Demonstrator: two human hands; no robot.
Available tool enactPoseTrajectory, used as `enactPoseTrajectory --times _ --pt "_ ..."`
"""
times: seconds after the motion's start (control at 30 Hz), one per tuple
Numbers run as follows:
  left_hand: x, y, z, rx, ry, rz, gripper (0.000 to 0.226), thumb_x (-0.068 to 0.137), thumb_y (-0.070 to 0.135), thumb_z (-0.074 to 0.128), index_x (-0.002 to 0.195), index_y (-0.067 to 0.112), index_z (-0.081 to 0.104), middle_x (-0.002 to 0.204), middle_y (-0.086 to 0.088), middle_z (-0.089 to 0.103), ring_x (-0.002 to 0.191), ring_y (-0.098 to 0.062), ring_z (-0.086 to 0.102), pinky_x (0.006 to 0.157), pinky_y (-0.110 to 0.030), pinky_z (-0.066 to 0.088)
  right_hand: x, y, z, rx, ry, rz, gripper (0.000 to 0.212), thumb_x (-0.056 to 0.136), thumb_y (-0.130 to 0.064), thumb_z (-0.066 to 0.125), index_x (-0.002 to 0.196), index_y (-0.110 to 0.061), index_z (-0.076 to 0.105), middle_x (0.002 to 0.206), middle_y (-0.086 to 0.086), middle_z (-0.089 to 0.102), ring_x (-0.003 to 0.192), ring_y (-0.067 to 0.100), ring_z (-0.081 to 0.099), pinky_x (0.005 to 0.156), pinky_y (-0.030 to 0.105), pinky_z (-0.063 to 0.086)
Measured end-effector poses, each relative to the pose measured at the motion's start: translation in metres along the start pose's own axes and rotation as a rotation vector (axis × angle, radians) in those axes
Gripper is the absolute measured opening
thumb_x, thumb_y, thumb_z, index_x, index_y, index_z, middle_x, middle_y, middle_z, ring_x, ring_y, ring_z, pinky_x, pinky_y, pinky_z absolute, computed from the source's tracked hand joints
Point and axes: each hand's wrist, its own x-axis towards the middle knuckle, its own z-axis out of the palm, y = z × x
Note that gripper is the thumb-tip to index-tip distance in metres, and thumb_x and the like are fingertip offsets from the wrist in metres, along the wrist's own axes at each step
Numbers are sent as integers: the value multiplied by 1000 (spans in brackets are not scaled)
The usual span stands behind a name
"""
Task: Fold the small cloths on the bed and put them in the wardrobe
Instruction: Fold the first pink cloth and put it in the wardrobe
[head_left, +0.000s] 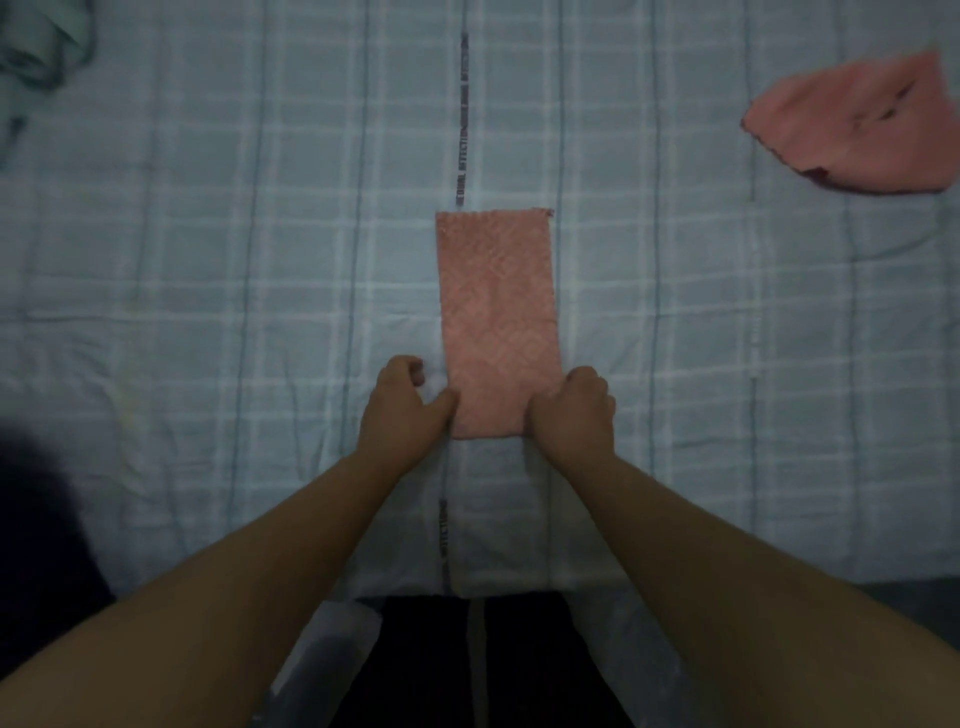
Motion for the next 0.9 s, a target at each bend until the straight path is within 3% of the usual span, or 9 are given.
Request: enactPoseTrajectory --times 0.07,0.17,0.4,0.47,0.53,0.6,0.73,0.83,0.9 --pt "2 0 5 -73 -16 -115 51 84 42 76 124 16 56 111 1 65 100 -16 62 79 -25 43 6 -2 1 31 -35 125 31 85 -22 57 110 -4 51 120 20 52 114 38 51 91 41 43" --pt "4 3 15 -60 -19 -130 42 82 39 76 114 19 59 84 10 64 87 -17 65 76 -27 45 13 -4 4 13 -44 155 31 85 -22 57 110 -5 51 122 21 52 113 39 53 91 41 44" --pt "0 5 23 -139 -10 -196 21 80 25 73 94 26 57 77 11 64 74 -7 61 63 -22 43 25 5 9 17 -118 293 36 88 -25 58 113 1 59 123 23 63 113 38 62 86 32 47" --pt "-3 7 21 -222 -9 -228 18 80 20 73 89 26 58 80 5 68 78 -13 65 69 -26 50 22 4 7 97 -116 315 35 85 -24 61 108 2 61 114 21 67 107 37 64 76 28 44" --pt "-8 11 17 -341 -22 -263 22 78 17 75 88 24 57 85 -4 68 80 -21 66 76 -34 55 17 4 4 189 -115 305 29 81 -22 64 97 3 65 91 15 69 93 34 68 66 22 43" --pt "-13 18 10 -418 -24 -299 27 72 19 76 90 23 55 85 -10 67 72 -21 66 69 -36 56 11 2 -2 259 -97 275 23 78 -22 66 90 -2 63 73 3 61 76 26 64 50 18 39" --pt "-14 36 -8 -486 -91 -280 28 78 14 74 96 20 54 59 -7 67 46 -15 61 43 -27 47 4 -10 -22 377 -52 180 39 78 -24 68 114 -20 55 95 -3 60 82 17 60 68 23 46" --pt "-8 47 -24 -502 -171 -186 15 88 11 67 99 19 65 59 -4 68 50 -15 63 45 -26 49 9 -22 -38 461 -87 129 18 78 -18 64 95 -24 67 86 4 70 77 22 67 71 34 58" --pt "1 55 -32 -482 -183 -169 16 93 10 61 98 18 74 60 2 67 52 -10 61 50 -27 53 16 -32 -49 485 -106 144 8 79 -18 61 74 -19 67 74 4 68 70 24 64 66 36 54"
